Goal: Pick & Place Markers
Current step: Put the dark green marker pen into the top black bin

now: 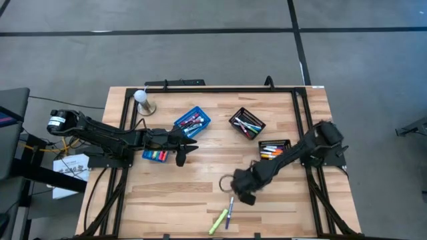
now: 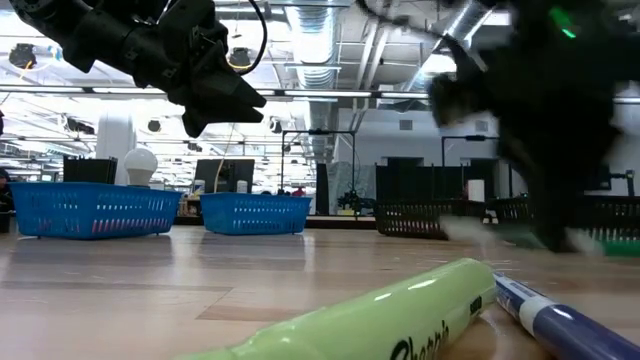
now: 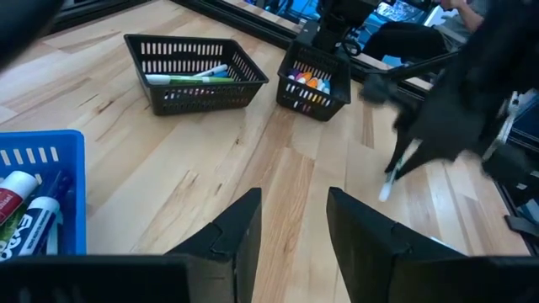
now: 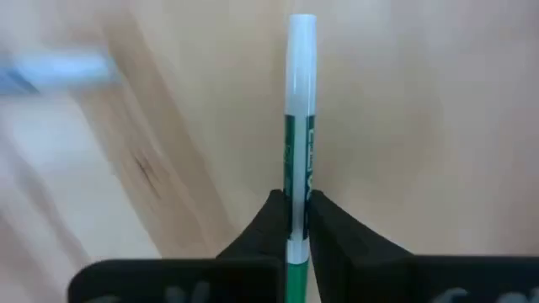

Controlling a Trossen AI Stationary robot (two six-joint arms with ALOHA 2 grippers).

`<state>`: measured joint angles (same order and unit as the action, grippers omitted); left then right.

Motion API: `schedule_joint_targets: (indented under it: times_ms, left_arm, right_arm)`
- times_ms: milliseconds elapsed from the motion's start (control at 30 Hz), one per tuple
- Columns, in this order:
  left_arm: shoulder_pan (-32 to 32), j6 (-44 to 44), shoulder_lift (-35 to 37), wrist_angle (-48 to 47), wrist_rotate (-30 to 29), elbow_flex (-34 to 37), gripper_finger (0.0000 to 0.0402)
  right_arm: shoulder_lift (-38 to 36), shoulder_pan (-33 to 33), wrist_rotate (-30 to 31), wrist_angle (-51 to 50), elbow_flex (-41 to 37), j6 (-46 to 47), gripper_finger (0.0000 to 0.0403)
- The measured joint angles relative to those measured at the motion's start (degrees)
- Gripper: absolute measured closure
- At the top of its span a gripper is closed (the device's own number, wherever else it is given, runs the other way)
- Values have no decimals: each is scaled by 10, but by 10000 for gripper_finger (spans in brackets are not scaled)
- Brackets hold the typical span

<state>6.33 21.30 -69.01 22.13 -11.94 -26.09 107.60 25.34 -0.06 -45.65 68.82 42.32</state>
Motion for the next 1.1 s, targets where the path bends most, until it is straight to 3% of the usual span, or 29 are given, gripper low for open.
schedule_joint_targets:
  times_ms: [200, 300, 400, 700, 1100]
  left_arm:
    - [0, 0, 0, 2, 0, 0, 270]
    - [0, 0, 0, 2, 0, 0, 270]
    - [0, 0, 0, 4, 0, 0, 270]
    - [1, 0, 0, 8, 0, 0, 270]
    - [1, 0, -1, 2, 0, 2, 270]
  right_arm:
    - [-86, -48, 117, -23, 5, -81, 356]
    - [-128, -97, 197, -45, 8, -133, 369]
    - [-143, -163, 239, -54, 7, -184, 388]
    - [-110, -339, 244, -17, -26, -265, 354]
    - [-48, -397, 226, 2, -33, -293, 335]
